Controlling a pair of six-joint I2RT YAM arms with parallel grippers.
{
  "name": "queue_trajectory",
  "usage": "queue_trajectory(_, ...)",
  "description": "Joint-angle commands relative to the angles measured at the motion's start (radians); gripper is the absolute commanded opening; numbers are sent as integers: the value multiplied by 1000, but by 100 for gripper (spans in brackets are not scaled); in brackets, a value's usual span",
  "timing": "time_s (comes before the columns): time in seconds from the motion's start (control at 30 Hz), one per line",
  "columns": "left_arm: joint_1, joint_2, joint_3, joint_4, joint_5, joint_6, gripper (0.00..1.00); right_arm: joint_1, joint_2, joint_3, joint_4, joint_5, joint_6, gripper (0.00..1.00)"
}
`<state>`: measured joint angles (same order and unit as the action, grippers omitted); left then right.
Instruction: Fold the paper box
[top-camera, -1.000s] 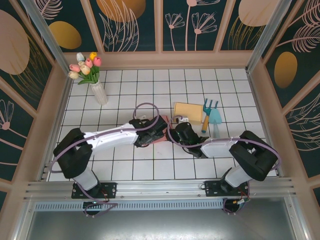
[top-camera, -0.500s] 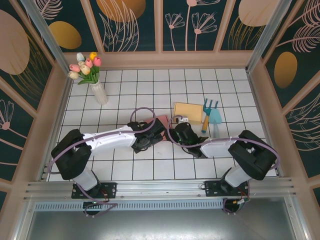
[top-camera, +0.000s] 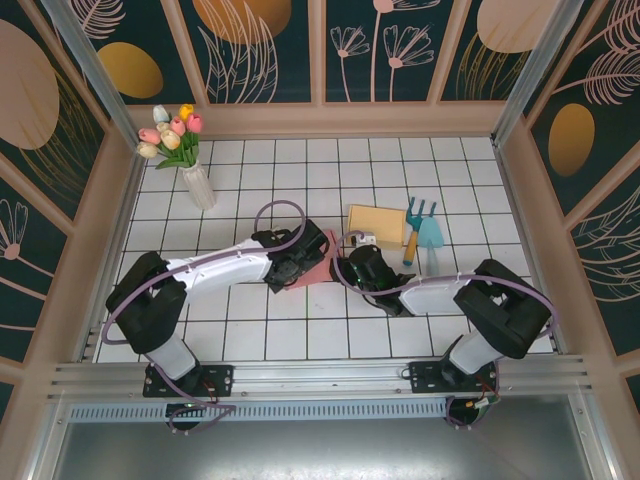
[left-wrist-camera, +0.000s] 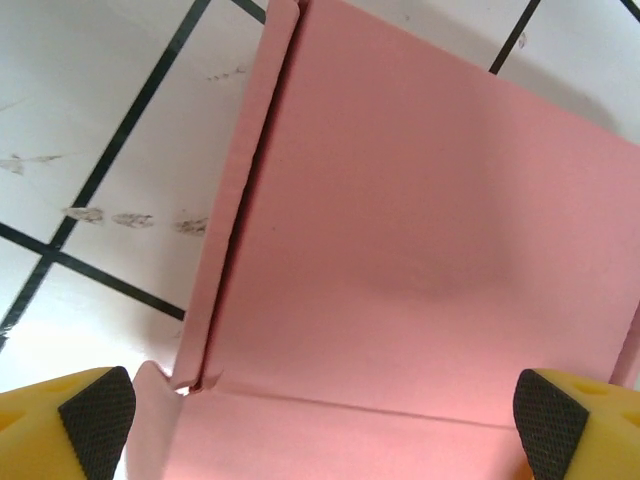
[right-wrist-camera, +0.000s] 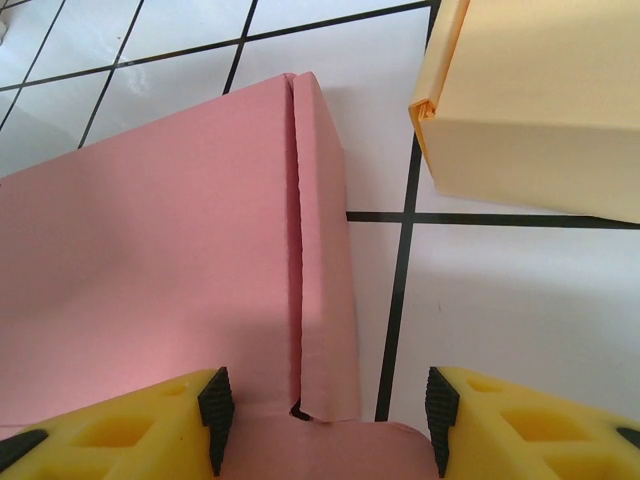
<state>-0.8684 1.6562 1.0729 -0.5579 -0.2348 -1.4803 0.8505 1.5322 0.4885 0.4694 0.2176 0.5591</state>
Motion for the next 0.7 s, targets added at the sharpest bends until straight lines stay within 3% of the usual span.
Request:
queue_trajectory(0.0, 9, 19, -32, 78, 64, -59, 99, 10, 38, -4, -51, -1, -7, 57)
queue_trajectory(0.4, 16, 51, -16, 41, 88, -171, 98, 15, 57, -4, -40, -2, -13, 57)
queue_trajectory(0.67, 16, 84, 2, 39, 101, -168, 91, 18, 71, -9, -31, 1, -10, 57)
